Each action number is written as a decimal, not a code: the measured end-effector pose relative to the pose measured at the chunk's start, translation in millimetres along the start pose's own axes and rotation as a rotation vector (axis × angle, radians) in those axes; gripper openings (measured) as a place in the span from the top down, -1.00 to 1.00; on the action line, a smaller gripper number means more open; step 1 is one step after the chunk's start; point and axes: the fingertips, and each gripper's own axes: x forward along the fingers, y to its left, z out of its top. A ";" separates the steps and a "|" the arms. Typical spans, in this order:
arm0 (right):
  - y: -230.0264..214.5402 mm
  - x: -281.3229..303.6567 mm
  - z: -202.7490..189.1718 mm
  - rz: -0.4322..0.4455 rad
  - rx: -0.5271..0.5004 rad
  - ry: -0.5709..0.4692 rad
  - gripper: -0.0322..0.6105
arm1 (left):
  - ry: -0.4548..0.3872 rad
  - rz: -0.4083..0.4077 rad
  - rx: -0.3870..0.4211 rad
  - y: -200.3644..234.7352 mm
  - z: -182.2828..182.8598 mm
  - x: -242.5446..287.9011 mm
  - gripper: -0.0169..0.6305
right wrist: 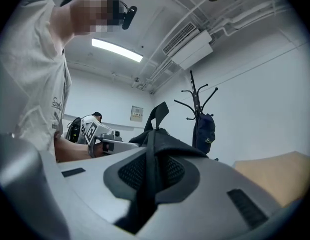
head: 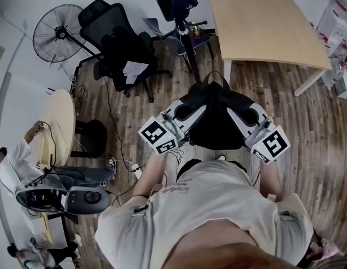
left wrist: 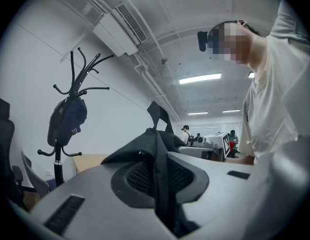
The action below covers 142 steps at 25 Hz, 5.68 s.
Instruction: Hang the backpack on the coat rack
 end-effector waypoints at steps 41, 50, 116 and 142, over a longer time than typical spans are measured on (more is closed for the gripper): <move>-231.1 216.6 61.3 0.203 -0.165 -0.075 0.80 | -0.020 0.125 0.094 273.5 130.1 105.3 0.80; -257.4 275.5 80.9 0.401 -0.168 -0.129 0.79 | -0.068 0.327 0.113 319.6 163.3 95.7 0.80; -265.7 258.2 -26.1 0.140 0.091 0.121 0.91 | -0.024 0.567 -0.024 313.8 70.5 54.0 0.86; -246.5 199.1 -26.9 0.222 -0.009 0.088 0.91 | 0.016 0.731 -0.015 255.3 40.8 74.7 0.86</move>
